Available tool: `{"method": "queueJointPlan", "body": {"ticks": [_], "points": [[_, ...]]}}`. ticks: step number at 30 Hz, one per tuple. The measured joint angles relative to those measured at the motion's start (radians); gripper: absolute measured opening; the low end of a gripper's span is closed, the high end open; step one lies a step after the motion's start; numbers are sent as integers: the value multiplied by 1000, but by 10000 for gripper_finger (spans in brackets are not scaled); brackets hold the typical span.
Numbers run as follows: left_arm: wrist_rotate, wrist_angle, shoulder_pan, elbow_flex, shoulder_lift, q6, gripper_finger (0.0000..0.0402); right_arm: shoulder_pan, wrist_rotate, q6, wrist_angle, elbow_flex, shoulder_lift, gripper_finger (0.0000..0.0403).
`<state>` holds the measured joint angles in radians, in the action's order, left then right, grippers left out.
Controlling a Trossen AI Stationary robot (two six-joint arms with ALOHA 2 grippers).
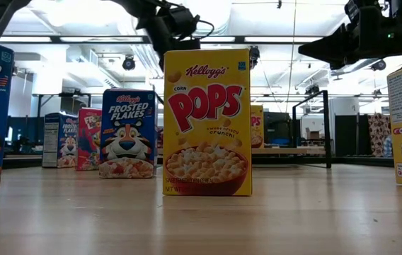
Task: Stack cereal on shelf
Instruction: Put the right red cereal box on the shelf
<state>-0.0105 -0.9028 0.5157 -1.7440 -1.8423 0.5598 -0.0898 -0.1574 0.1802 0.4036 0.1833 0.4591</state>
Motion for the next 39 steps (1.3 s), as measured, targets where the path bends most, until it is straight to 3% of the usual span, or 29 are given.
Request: {"method": "queueJointPlan", "body": {"ticks": [5, 14, 22, 35, 39], "points": [[4, 8, -38, 39, -17, -30, 146, 0, 0, 3, 0, 0, 0, 9], [81, 78, -40, 77, -102, -102, 8, 0, -1, 6, -2, 0, 0, 9], [256, 83, -34, 75, -165, -107, 3, 0, -2, 13, -3, 0, 0, 9], [299, 113, -4, 75, -173, -130, 0, 0, -2, 13, -4, 0, 0, 9], [237, 128, -5, 75, -173, -162, 0, 0, -2, 14, -4, 0, 0, 9]]}}
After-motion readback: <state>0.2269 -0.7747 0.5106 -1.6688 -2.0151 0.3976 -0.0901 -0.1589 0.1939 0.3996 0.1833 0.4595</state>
